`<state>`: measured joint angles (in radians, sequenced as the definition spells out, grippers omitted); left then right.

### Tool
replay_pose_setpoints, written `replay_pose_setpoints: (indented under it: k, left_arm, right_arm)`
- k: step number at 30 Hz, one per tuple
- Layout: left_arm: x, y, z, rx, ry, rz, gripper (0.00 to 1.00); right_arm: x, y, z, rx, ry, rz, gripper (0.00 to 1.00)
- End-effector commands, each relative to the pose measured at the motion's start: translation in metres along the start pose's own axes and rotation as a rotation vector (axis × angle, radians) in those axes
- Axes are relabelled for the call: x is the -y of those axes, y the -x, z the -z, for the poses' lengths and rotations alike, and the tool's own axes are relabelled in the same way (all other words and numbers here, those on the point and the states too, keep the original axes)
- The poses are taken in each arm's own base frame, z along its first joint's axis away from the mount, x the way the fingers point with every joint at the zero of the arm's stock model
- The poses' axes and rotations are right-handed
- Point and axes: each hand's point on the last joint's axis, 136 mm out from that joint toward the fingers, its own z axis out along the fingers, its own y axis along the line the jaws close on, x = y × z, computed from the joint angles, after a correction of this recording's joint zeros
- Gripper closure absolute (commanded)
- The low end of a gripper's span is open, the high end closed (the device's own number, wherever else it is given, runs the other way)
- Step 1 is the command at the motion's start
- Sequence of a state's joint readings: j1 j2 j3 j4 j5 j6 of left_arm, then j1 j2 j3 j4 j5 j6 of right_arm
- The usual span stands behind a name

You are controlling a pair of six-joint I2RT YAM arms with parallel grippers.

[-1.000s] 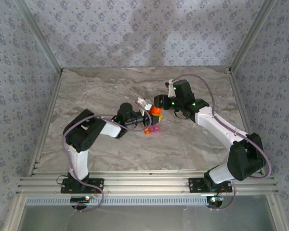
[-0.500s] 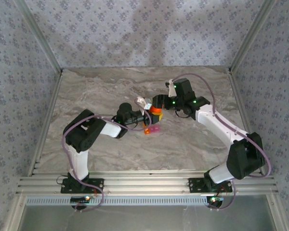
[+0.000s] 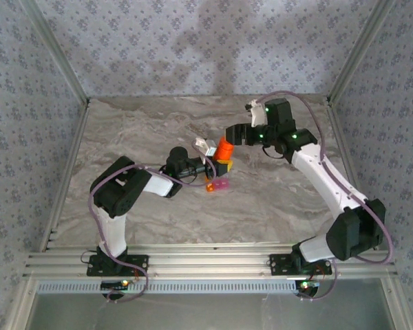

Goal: Sort the pills into containers

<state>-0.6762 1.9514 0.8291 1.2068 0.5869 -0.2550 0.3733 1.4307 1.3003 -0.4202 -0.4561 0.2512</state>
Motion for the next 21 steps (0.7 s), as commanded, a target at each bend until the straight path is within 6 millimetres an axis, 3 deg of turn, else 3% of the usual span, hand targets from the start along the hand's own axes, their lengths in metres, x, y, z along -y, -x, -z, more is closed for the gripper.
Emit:
replay_pose_setpoints:
  k: [1, 21]
  left_arm:
    - [0.010, 0.031, -0.002, 0.079, -0.031, -0.053, 1.00]
    - [0.010, 0.032, -0.002, 0.082, -0.030, -0.053, 1.00]
  right_arm:
    - [-0.003, -0.009, -0.007, -0.069, 0.041, 0.056, 0.26]
    - [-0.007, -0.024, -0.027, -0.142, 0.094, 0.054, 0.41]
